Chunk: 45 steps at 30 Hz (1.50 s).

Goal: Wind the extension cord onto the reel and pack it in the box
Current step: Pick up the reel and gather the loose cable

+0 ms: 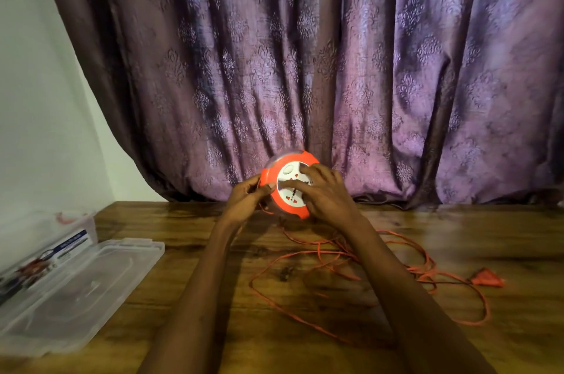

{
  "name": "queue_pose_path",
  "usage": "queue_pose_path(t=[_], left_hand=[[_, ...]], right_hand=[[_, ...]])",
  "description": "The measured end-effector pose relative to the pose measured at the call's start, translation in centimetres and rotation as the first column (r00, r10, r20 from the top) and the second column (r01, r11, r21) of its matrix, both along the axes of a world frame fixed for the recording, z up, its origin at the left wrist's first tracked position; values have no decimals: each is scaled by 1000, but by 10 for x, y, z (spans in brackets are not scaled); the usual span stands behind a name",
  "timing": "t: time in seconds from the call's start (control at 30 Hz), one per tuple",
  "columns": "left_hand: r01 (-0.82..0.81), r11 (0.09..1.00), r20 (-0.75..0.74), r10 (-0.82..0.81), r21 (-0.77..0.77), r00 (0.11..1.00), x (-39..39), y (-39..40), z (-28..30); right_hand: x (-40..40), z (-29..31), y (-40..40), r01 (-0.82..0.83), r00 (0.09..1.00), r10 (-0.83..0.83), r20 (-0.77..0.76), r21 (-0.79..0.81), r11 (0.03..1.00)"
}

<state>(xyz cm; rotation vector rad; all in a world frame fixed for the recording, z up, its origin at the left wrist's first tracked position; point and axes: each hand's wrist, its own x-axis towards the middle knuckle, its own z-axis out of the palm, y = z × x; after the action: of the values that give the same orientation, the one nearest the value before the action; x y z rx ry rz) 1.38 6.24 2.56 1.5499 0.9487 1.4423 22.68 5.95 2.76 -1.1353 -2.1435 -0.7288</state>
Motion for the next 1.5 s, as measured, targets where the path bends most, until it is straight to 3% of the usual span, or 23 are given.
queue_pose_path(t=[0.1,0.2,0.27,0.3,0.37,0.4,0.47,0.5,0.57,0.63,0.7,0.8,0.87,0.93,1.0,1.03,1.1,1.17,1.23,1.4,1.5], left_hand=[[6,1000,13,-6,19,1000,11,-3,5],[57,998,114,-60,30,992,27,-5,2],[59,997,143,-67,55,987,34,-4,-1],[54,996,152,-64,70,986,38,-4,-2],[31,995,161,-45,94,986,46,-5,-5],[18,995,168,-34,99,985,50,-6,-8],[-11,995,185,-8,102,983,57,-9,-16],[-27,994,198,6,105,980,59,-11,-20],[-54,992,206,29,115,978,60,-11,-27],[-62,993,236,36,104,971,59,-10,-31],[-76,995,280,53,71,959,55,-9,-29],[-60,998,333,57,1,941,44,-5,-27],[-62,997,352,75,-48,933,35,-3,-29],[-71,994,362,98,-88,927,29,-1,-30],[-66,991,420,111,-120,901,25,-2,-28],[-62,988,463,120,-139,878,24,-4,-26],[-74,985,529,146,-155,836,21,-3,-24],[-86,985,568,157,-150,808,16,-3,-22],[-96,984,594,167,-148,787,11,-1,-22],[-94,983,631,172,-156,756,7,-1,-21],[-103,985,640,168,-138,750,5,0,-22]], right_hand=[[0,4,0,150,988,-148,-47,42,988],[-4,11,-7,313,923,-284,-258,81,946],[-9,24,-18,362,853,-336,-398,-12,932],[-10,29,-21,350,802,-369,-469,-131,928],[-14,36,-21,180,623,-431,-653,-417,891],[-15,38,-21,-29,472,-419,-776,-488,872],[-18,36,-18,-474,64,-378,-924,-361,803],[-19,34,-17,-599,-65,-414,-908,-297,744],[-20,29,-16,-697,-142,-493,-859,-267,666],[-18,24,-14,-682,-109,-487,-867,-291,671],[-11,18,-7,-621,9,-412,-911,-328,712],[-2,14,0,-374,367,-272,-889,-409,832],[0,14,1,-141,517,-264,-815,-385,912],[0,13,-1,-74,539,-220,-813,-307,949],[0,8,0,-150,599,-154,-786,-298,943],[0,5,1,-250,647,-107,-755,-342,906],[-3,-3,1,-437,715,-67,-696,-521,733],[-9,-8,-2,-448,808,-32,-589,-648,616],[-18,-12,-6,-323,895,-15,-446,-670,669],[-47,-19,-23,-57,978,-73,-195,-589,806],[-54,-24,-24,-83,972,-44,-231,-511,855]])
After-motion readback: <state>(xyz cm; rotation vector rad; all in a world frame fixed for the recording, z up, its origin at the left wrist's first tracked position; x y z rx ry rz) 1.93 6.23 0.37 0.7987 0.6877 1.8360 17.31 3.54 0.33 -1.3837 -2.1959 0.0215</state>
